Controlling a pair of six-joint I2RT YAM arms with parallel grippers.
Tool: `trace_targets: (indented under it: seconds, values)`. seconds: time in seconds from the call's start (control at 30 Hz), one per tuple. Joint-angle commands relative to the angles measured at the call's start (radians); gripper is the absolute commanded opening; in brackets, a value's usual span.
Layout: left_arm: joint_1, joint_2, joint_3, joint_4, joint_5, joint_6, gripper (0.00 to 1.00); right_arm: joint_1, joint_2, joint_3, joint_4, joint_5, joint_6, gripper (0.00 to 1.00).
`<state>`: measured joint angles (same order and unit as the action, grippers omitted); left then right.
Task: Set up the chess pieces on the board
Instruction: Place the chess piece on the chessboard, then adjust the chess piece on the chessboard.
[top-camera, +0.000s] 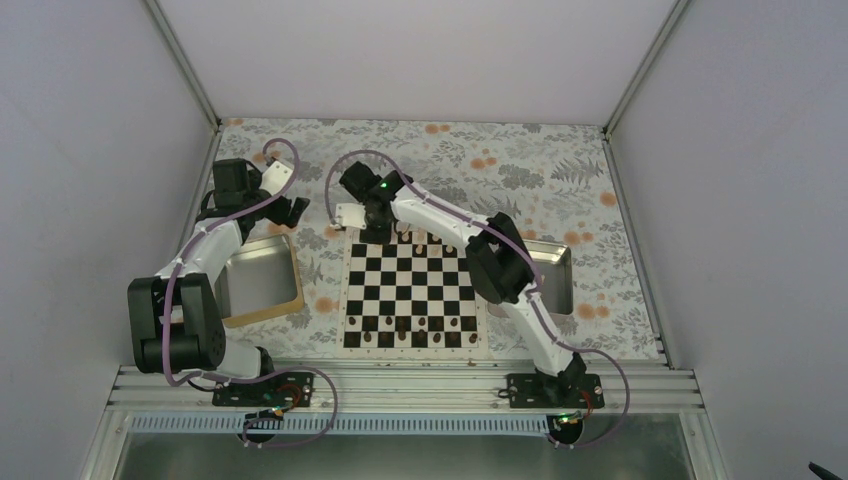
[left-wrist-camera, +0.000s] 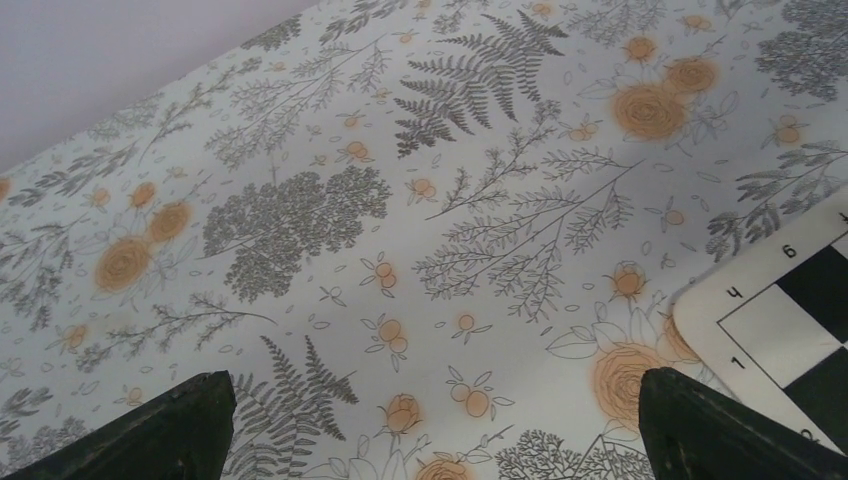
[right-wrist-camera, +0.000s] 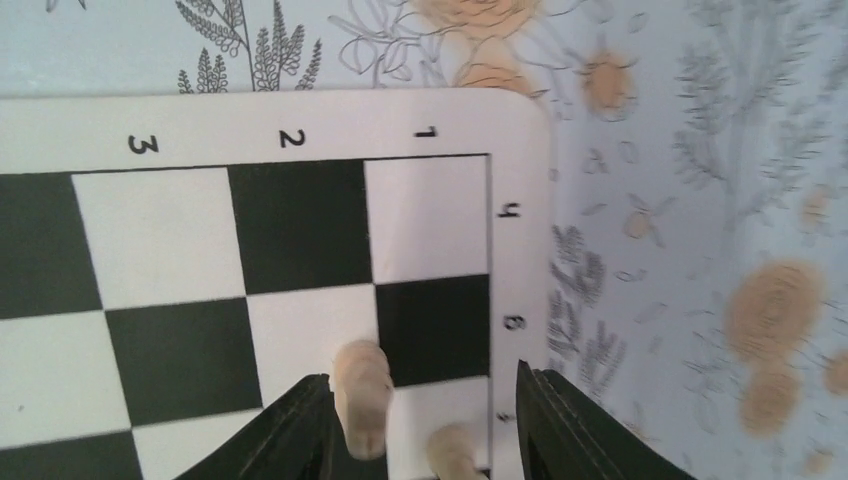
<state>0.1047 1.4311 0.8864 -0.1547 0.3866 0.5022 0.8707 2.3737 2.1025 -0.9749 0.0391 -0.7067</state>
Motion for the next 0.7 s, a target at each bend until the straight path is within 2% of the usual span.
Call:
trace_targets:
  seconds: [0.0,0.13,0.27,0.37,0.5,0.6,0.67]
  values:
    - [-0.009,-0.023,0.037,-0.041,0.071,0.022,1.00,-0.012,-0.152,-0.027,0.044,0.053,0.023,0.50]
    - [-0.058,-0.040,0.044,-0.093,0.123,0.071,1.00,-0.077,-0.276,-0.125,0.051,0.078,0.051,0.57]
    - [-0.201,-0.042,0.069,-0.164,0.044,0.137,1.00,-0.185,-0.413,-0.276,0.063,0.070,0.084,0.61]
    - [-0.307,-0.032,0.100,-0.215,0.026,0.207,1.00,-0.282,-0.541,-0.413,0.096,0.044,0.107,0.68]
    - [-0.396,0.006,0.110,-0.217,0.011,0.288,1.00,-0.410,-0.692,-0.598,0.179,-0.028,0.122,0.76]
    - [-0.416,0.047,0.127,-0.257,0.104,0.382,1.00,-0.477,-0.789,-0.713,0.241,-0.082,0.116,0.84]
    - [-0.426,0.065,0.122,-0.249,0.149,0.410,1.00,-0.515,-0.822,-0.764,0.267,-0.128,0.112,0.86]
